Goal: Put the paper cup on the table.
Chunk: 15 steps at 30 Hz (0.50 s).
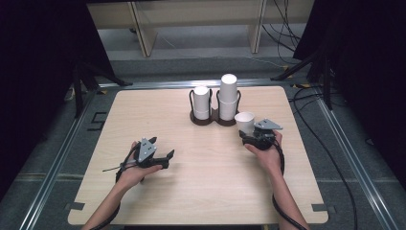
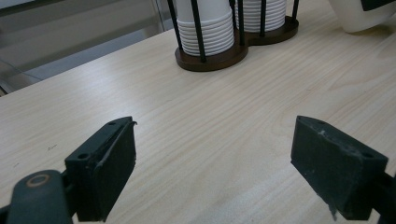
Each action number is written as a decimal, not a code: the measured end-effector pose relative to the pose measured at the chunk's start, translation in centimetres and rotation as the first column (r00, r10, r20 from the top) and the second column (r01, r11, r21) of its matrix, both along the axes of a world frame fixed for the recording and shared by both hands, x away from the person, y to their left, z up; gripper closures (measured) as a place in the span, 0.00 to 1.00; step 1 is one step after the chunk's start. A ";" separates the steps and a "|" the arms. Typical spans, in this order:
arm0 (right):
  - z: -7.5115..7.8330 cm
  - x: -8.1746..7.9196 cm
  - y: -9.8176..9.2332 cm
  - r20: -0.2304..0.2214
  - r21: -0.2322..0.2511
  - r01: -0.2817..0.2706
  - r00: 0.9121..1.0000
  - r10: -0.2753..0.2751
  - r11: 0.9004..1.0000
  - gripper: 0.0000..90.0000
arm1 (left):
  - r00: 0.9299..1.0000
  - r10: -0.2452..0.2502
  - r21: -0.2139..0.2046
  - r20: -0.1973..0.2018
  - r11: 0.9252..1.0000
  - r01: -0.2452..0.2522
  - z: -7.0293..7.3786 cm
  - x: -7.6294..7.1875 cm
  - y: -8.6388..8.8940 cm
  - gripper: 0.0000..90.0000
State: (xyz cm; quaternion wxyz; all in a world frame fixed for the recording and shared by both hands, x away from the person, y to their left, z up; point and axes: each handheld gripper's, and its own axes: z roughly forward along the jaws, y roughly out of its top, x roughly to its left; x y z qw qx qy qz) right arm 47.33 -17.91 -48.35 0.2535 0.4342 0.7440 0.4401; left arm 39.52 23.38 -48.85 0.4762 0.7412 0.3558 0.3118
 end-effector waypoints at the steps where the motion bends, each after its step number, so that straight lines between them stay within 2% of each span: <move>1: 0.1 -0.1 0.0 -0.011 0.005 -0.003 1.000 0.003 1.000 0.36 | 1.000 -0.001 0.001 0.000 1.000 0.001 0.0 0.0 0.0 0.15; 3: 0.1 -0.2 -0.1 -0.013 0.003 -0.006 1.000 0.006 1.000 0.36 | 1.000 -0.002 0.002 0.000 1.000 0.002 0.0 0.0 0.0 0.15; 4: 0.1 -0.2 -0.2 0.003 -0.011 -0.005 1.000 0.005 1.000 0.36 | 1.000 -0.004 0.001 -0.002 1.000 0.004 0.0 0.0 0.0 0.15; 5: 0.1 -0.3 -0.1 -0.025 0.005 -0.007 1.000 0.007 1.000 0.36 | 1.000 0.001 0.011 0.010 1.000 -0.001 0.0 0.0 0.0 0.15; 8: 0.1 -0.7 0.2 -0.040 0.015 0.029 0.999 -0.028 0.999 0.35 | 1.000 0.001 0.025 0.000 1.000 -0.001 0.1 0.0 0.1 0.15; 9: 0.1 -0.6 -0.1 -0.019 -0.013 0.019 1.000 -0.019 1.000 0.35 | 1.000 -0.003 0.008 -0.005 1.000 0.003 -0.1 0.0 0.0 0.15; 10: 0.0 -0.5 -0.1 -0.018 -0.019 0.010 1.000 -0.011 1.000 0.35 | 1.000 -0.003 0.010 -0.009 1.000 0.003 0.0 0.0 0.0 0.15; 15: -0.1 -0.7 -0.2 -0.034 -0.035 0.015 0.999 -0.016 0.999 0.32 | 1.000 0.002 0.015 -0.013 1.000 -0.001 -0.1 -0.1 0.0 0.15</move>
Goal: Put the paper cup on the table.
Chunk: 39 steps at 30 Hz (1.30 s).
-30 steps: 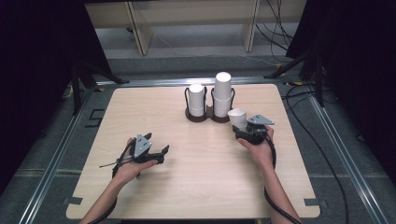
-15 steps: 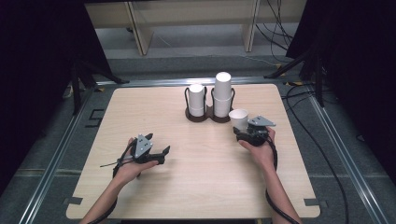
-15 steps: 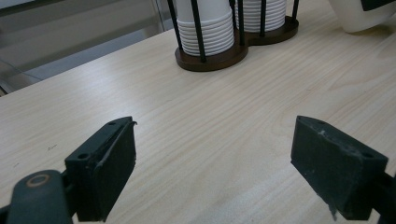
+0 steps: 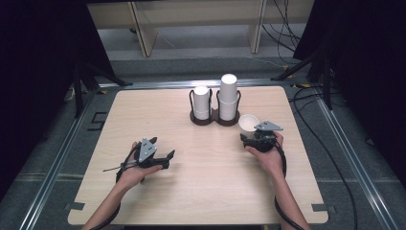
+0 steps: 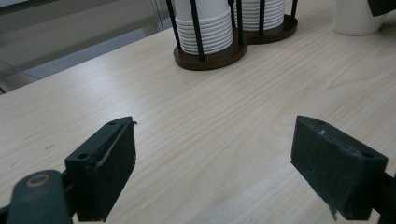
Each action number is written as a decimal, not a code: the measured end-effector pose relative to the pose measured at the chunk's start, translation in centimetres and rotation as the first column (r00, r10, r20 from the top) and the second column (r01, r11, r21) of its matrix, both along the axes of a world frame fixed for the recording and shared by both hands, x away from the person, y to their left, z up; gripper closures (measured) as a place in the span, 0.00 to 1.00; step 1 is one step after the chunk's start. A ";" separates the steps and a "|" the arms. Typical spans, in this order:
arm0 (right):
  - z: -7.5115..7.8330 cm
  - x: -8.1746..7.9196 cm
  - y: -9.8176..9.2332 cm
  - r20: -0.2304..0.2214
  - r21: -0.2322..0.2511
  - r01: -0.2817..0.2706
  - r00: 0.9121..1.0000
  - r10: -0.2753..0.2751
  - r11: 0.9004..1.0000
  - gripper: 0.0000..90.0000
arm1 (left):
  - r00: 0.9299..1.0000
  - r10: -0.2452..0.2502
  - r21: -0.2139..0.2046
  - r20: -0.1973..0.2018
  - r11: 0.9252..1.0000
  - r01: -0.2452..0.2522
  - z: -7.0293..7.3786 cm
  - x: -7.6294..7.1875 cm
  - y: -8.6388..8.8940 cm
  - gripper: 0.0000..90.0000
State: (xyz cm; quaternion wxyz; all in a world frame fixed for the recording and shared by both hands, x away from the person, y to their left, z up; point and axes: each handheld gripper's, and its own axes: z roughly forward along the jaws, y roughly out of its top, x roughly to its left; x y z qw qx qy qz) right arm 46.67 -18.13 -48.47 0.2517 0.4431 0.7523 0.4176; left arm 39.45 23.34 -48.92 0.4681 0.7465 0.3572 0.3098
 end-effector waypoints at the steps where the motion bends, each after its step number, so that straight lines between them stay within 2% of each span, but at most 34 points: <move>1: 0.0 0.0 -0.1 -0.002 0.001 -0.001 1.000 0.001 1.000 0.31 | 1.000 -0.003 -0.010 0.007 1.000 0.003 -0.1 0.1 -0.1 0.15; 3: 0.0 -0.1 0.0 -0.007 0.015 0.002 1.000 -0.002 1.000 0.28 | 1.000 0.000 -0.013 0.013 1.000 0.000 -0.1 0.1 -0.1 0.15; 7: 0.2 -0.1 0.0 -0.003 0.006 0.016 1.000 -0.016 1.000 0.17 | 1.000 0.002 -0.015 0.012 1.000 -0.002 -0.2 0.1 0.0 0.15; 8: 0.2 -0.2 0.0 -0.001 0.015 0.021 1.000 -0.021 1.000 0.17 | 1.000 0.003 -0.012 0.012 1.000 -0.003 -0.2 0.1 0.0 0.15; 9: 0.4 -0.3 0.0 -0.023 0.019 0.019 1.000 -0.019 1.000 0.17 | 1.000 0.002 -0.013 0.012 1.000 -0.002 -0.2 0.1 0.0 0.15; 10: 0.4 -0.4 -0.1 -0.014 0.010 0.017 1.000 -0.017 1.000 0.17 | 1.000 0.002 -0.012 0.012 1.000 -0.002 -0.2 0.1 0.0 0.15; 12: 0.6 -0.6 -0.1 -0.024 0.031 0.019 1.000 -0.018 0.999 0.17 | 1.000 0.003 -0.010 0.010 1.000 -0.002 -0.3 0.1 0.0 0.15; 13: 0.6 -0.8 -0.1 -0.034 0.044 0.031 0.999 -0.030 0.999 0.17 | 1.000 0.002 -0.003 0.004 1.000 -0.002 -0.3 0.0 0.0 0.15; 14: 0.5 -1.1 0.2 -0.039 0.063 0.071 0.997 -0.069 0.995 0.17 | 1.000 -0.001 -0.004 0.002 1.000 0.001 -0.3 0.0 0.0 0.15; 15: 0.6 -0.9 -0.2 -0.003 0.017 0.033 0.999 -0.033 0.999 0.17 | 1.000 -0.004 -0.004 -0.004 1.000 0.004 -0.3 -0.1 0.0 0.15; 16: 0.5 -1.3 -0.1 -0.025 0.032 0.045 0.999 -0.044 0.998 0.17 | 1.000 -0.002 -0.007 0.002 1.000 0.002 -0.4 -0.1 0.0 0.15; 18: 0.5 -1.8 -0.3 -0.028 0.028 0.047 0.999 -0.046 0.999 0.17 | 1.000 -0.001 0.004 0.009 1.000 0.001 -0.4 -0.1 0.2 0.15; 19: 0.4 -1.9 -0.3 -0.030 0.040 0.040 0.999 -0.038 0.998 0.17 | 1.000 0.002 -0.005 0.000 1.000 -0.002 -0.5 -0.2 0.2 0.14; 21: 0.4 -2.4 -0.5 -0.020 0.028 0.027 0.999 -0.027 0.999 0.17 | 1.000 0.004 -0.003 -0.005 1.000 -0.004 -0.4 -0.2 0.2 0.15; 24: 0.4 -3.0 -0.9 -0.038 0.029 0.026 0.999 -0.025 0.999 0.17 | 1.000 0.004 -0.015 0.007 1.000 -0.004 -0.5 -0.1 0.2 0.14; 25: 0.4 -3.3 -1.0 -0.027 0.018 0.033 0.999 -0.032 0.999 0.17 | 1.000 0.006 -0.012 0.004 1.000 -0.005 -0.5 -0.2 0.2 0.15; 30: 0.7 -4.5 -1.3 -0.018 0.037 0.033 0.999 -0.032 0.999 0.17 | 1.000 0.003 -0.006 -0.002 1.000 -0.004 -0.7 -0.2 0.2 0.15; 31: 0.6 -4.6 -1.4 0.003 0.039 0.024 1.000 -0.024 0.999 0.17 | 1.000 0.004 -0.010 0.004 1.000 -0.003 -0.8 -0.2 0.1 0.14; 32: 0.7 -4.9 -1.6 -0.011 0.040 0.008 1.000 -0.007 0.999 0.17 | 1.000 -0.002 -0.010 0.004 1.000 0.002 -0.7 -0.2 0.1 0.15; 33: 0.7 -5.1 -1.7 -0.005 0.042 0.008 1.000 -0.007 0.999 0.17 | 1.000 0.000 -0.008 -0.001 1.000 0.000 -0.7 -0.3 0.1 0.14; 34: 0.6 -5.5 -1.5 -0.020 0.060 0.035 0.999 -0.034 0.998 0.17 | 1.000 0.002 -0.005 0.000 1.000 -0.002 -0.7 -0.3 0.1 0.14; 35: 0.6 -5.6 -1.7 0.006 0.044 0.035 0.999 -0.036 0.998 0.17 | 1.000 0.002 -0.009 0.000 1.000 -0.002 -0.7 -0.3 0.1 0.14; 36: 0.6 -6.0 -1.7 -0.008 0.056 0.047 0.999 -0.046 0.997 0.17 | 1.000 0.002 -0.011 -0.001 1.000 -0.002 -0.7 -0.3 0.1 0.15; 37: 0.6 -6.1 -2.0 0.024 0.037 0.037 0.999 -0.038 0.999 0.17 | 1.000 0.002 0.001 0.004 1.000 -0.002 -0.6 -0.3 0.2 0.14; 39: 0.6 -6.6 -2.3 0.035 0.039 0.041 0.999 -0.042 0.998 0.17 | 1.000 0.006 -0.007 0.015 1.000 -0.006 -0.7 -0.3 0.2 0.15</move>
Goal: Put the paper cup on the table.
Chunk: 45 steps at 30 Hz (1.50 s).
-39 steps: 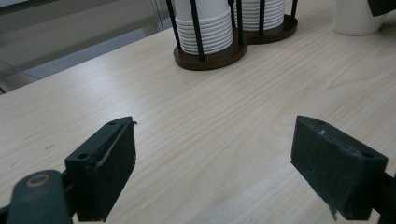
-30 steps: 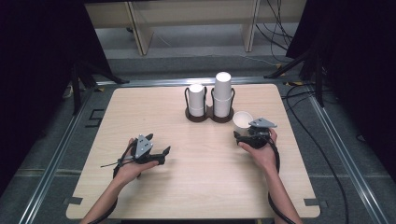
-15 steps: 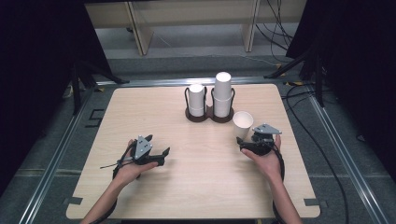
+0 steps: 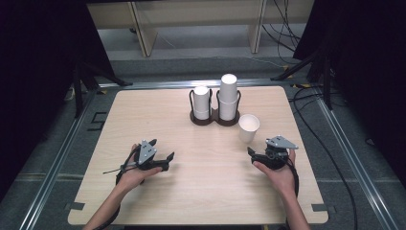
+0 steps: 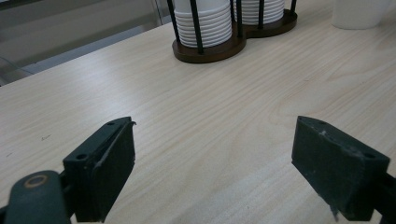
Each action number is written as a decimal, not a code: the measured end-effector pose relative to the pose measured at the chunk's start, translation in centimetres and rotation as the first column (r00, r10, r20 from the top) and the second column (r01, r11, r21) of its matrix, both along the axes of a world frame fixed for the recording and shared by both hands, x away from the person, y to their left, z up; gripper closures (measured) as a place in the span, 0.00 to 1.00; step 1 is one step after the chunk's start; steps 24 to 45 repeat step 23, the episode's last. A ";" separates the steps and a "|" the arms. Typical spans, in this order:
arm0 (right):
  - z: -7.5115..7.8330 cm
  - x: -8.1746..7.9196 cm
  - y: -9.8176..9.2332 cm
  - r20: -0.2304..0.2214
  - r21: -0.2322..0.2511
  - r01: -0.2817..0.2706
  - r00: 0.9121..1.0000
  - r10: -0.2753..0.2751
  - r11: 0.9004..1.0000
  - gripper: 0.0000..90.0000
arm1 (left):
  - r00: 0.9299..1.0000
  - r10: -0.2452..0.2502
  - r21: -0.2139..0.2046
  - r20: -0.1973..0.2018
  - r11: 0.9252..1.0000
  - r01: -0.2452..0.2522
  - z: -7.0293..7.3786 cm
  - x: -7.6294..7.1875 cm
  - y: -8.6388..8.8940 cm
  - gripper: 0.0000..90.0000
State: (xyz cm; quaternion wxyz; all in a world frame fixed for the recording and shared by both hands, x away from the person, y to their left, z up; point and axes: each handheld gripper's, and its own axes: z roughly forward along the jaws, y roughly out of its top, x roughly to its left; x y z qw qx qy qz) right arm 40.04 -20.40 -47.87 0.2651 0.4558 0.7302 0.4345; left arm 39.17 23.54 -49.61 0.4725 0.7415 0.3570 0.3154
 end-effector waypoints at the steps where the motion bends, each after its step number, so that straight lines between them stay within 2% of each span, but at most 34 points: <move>1: 0.0 -0.3 -0.1 0.003 0.009 0.002 1.000 -0.002 1.000 0.17 | 1.000 -0.001 -0.008 -0.011 1.000 0.001 0.0 0.0 0.0 0.15; 2: -0.1 -0.6 -0.1 -0.012 0.020 0.008 1.000 -0.008 1.000 0.17 | 1.000 0.001 -0.014 -0.008 1.000 -0.001 0.0 -0.1 -0.1 0.15; 3: -0.1 -0.8 -0.3 0.002 0.015 0.000 1.000 0.000 1.000 0.17 | 1.000 0.000 -0.013 -0.011 1.000 0.000 0.0 -0.1 -0.1 0.15; 5: -0.2 -1.2 -0.8 -0.003 0.028 -0.015 1.000 0.015 1.000 0.17 | 1.000 0.001 -0.004 -0.007 1.000 -0.001 0.0 -0.1 0.0 0.15; 7: -0.2 -1.7 -1.0 0.028 0.023 0.025 0.999 -0.025 0.999 0.17 | 1.000 0.003 -0.002 -0.007 1.000 -0.003 0.0 -0.2 0.0 0.15; 9: -0.4 -2.0 -1.2 0.046 0.033 0.019 0.999 -0.020 0.999 0.17 | 1.000 0.006 0.005 0.008 1.000 -0.006 0.0 -0.2 0.0 0.15; 11: -0.5 -2.3 -1.3 0.054 0.030 0.020 0.998 -0.022 0.999 0.17 | 1.000 0.005 -0.006 -0.003 1.000 -0.005 0.0 -0.2 0.0 0.15; 13: -0.7 -2.3 -1.5 0.070 0.033 0.019 0.997 -0.021 0.999 0.17 | 1.000 0.008 -0.013 0.005 1.000 -0.007 -0.1 -0.1 0.0 0.15; 14: -0.9 -2.3 -1.4 0.078 0.055 0.022 0.997 -0.027 0.998 0.18 | 1.000 0.007 -0.014 0.005 1.000 -0.007 -0.1 -0.1 0.0 0.15; 15: -0.8 -2.5 -1.4 0.066 0.046 0.021 0.998 -0.024 0.999 0.17 | 1.000 0.007 -0.015 0.006 1.000 -0.007 -0.1 -0.1 0.0 0.15; 18: -0.8 -2.6 -1.4 0.076 0.043 0.016 0.997 -0.019 0.999 0.17 | 1.000 -0.001 -0.006 -0.001 1.000 0.001 0.0 -0.2 0.0 0.15; 21: -0.8 -2.6 -1.5 0.094 0.069 0.028 0.995 -0.035 0.997 0.17 | 1.000 -0.002 0.006 0.005 1.000 0.002 0.0 -0.2 -0.2 0.15; 22: -0.8 -2.6 -1.6 0.089 0.078 0.011 0.996 -0.018 0.997 0.17 | 1.000 -0.007 0.017 0.001 1.000 0.007 0.0 -0.3 -0.2 0.15; 23: -0.7 -2.7 -1.7 0.091 0.063 0.015 0.996 -0.021 0.998 0.17 | 1.000 -0.011 0.008 0.011 1.000 0.011 -0.1 -0.3 -0.4 0.15; 45: -0.7 -2.7 -1.7 0.091 0.063 0.015 0.996 -0.021 0.998 0.17 | 1.000 -0.011 0.008 0.011 1.000 0.011 -0.1 -0.3 -0.4 0.15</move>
